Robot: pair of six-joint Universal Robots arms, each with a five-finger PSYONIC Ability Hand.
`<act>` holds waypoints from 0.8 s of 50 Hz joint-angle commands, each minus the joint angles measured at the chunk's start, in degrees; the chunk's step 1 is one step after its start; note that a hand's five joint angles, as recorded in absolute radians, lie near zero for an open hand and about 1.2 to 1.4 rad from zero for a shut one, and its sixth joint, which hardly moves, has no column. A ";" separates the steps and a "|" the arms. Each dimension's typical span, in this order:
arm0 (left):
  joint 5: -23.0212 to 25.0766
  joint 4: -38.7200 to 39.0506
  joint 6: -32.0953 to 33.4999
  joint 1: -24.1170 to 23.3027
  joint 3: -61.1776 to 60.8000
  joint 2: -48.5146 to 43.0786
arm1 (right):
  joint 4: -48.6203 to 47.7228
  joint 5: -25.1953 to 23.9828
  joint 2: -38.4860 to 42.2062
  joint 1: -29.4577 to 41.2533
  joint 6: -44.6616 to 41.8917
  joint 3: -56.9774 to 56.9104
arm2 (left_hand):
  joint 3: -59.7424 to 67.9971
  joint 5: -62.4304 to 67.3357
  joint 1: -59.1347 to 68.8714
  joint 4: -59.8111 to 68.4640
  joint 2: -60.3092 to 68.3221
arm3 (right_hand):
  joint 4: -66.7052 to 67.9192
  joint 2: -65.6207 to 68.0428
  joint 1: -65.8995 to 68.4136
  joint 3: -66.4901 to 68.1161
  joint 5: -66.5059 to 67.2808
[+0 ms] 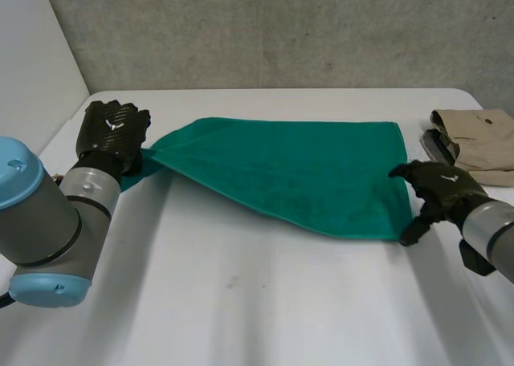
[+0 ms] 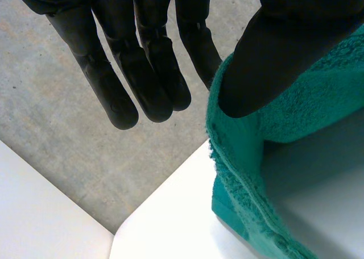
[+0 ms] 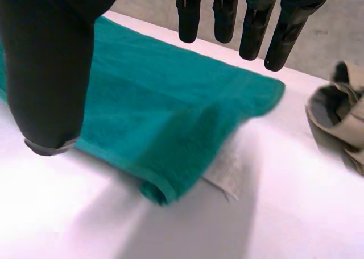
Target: Fold the laundry.
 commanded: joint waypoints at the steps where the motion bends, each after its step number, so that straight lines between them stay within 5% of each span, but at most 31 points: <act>1: 0.00 0.01 -0.05 0.07 0.11 -0.02 | -5.53 -3.58 0.65 -2.69 -0.88 4.55 | 11.44 14.18 13.53 11.15 11.21 | 1.62 2.41 3.33 2.75 1.52; 22: 0.00 0.01 -0.05 0.42 0.11 -0.11 | -11.60 -1.74 13.57 -1.89 -5.18 -1.60 | 11.44 14.18 13.53 11.15 11.21 | 22.31 23.10 24.02 23.44 22.21; 29: -0.09 0.01 -0.40 0.68 0.11 -0.11 | -11.95 -0.86 16.64 -1.81 -5.54 -4.76 | 11.44 14.18 13.53 11.15 11.21 | 45.14 45.94 46.86 46.27 45.05; 31: -0.09 -0.08 -0.58 0.86 0.20 -0.02 | -11.69 -0.68 17.44 -1.89 -5.45 -5.99 | 11.44 14.18 13.53 11.15 11.21 | 66.25 67.05 67.97 67.38 66.16; 40: 0.09 -5.08 0.04 1.39 0.02 1.38 | -8.53 -0.85 10.42 -2.60 -7.46 -7.58 | 11.44 14.18 13.53 11.15 11.21 | 66.33 67.12 68.04 67.46 66.23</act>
